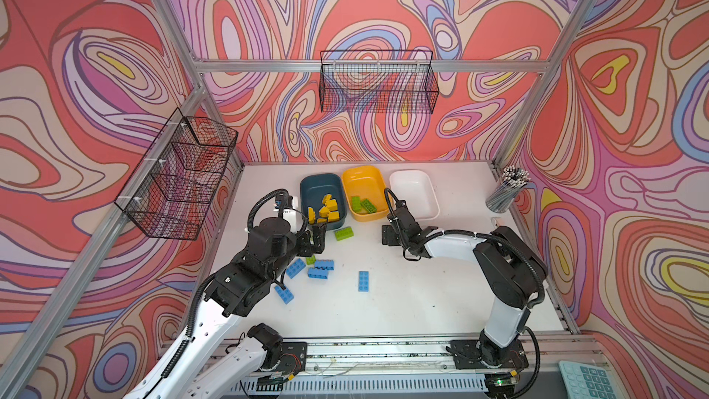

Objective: Sort the legos into containers by color
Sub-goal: 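Withdraw the left arm while the right gripper grasps a lime-green brick, then carry the green brick with the right gripper over the yellow bin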

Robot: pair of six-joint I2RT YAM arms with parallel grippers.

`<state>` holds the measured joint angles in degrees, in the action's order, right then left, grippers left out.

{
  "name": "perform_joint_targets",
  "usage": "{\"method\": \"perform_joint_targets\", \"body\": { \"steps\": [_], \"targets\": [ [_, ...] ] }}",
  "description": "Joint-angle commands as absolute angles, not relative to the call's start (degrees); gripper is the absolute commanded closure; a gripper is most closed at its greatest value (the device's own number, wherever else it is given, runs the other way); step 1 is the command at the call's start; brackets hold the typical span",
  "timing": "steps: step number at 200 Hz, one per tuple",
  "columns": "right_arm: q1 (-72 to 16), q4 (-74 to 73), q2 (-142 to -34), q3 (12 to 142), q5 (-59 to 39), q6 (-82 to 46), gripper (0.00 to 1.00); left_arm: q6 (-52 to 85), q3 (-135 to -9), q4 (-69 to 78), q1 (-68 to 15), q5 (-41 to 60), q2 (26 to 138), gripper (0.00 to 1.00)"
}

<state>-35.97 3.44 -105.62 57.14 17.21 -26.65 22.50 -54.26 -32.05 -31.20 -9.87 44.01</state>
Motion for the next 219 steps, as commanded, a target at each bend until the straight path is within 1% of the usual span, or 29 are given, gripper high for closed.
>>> {"method": "perform_joint_targets", "body": {
  "steps": [1,23,46,74,89,107,133,173,196,219],
  "targets": [
    [-36.03,4.32,-107.43,58.78,19.78,-29.29,0.09,21.53,-55.20,-33.93,-31.38,-9.40,43.55,0.04],
    [-36.04,4.22,-108.67,59.79,20.08,-29.44,0.11,21.54,-55.05,-33.76,-31.38,-9.13,43.46,0.04],
    [-36.04,4.03,-109.76,60.51,20.88,-29.46,0.17,21.68,-55.11,-33.84,-31.38,-8.96,43.92,0.05],
    [-36.38,3.03,-109.98,60.04,20.92,-29.40,0.31,21.72,-55.15,-34.02,-31.38,-9.22,44.47,0.05],
    [-36.80,2.73,-109.32,59.79,20.39,-28.94,0.42,21.91,-55.11,-33.95,-31.38,-9.32,44.73,0.05],
    [-37.31,2.75,-107.66,59.59,20.75,-28.13,0.49,22.23,-55.02,-33.87,-31.38,-9.08,45.20,0.05],
    [-38.14,2.48,-103.90,59.24,19.39,-26.79,0.49,22.68,-55.02,-33.88,-31.38,-8.79,45.94,0.05],
    [-38.87,2.07,-97.92,60.92,13.27,-25.62,0.49,22.94,-55.02,-34.02,-31.38,-8.71,46.01,0.05],
    [-38.94,2.45,-96.52,63.17,11.18,-25.29,0.48,23.07,-54.87,-34.01,-31.38,-8.78,45.71,0.05],
    [-38.94,3.54,-97.41,66.62,10.31,-23.79,0.47,23.16,-54.84,-33.93,-31.38,-8.61,45.53,0.05]
  ]
}}
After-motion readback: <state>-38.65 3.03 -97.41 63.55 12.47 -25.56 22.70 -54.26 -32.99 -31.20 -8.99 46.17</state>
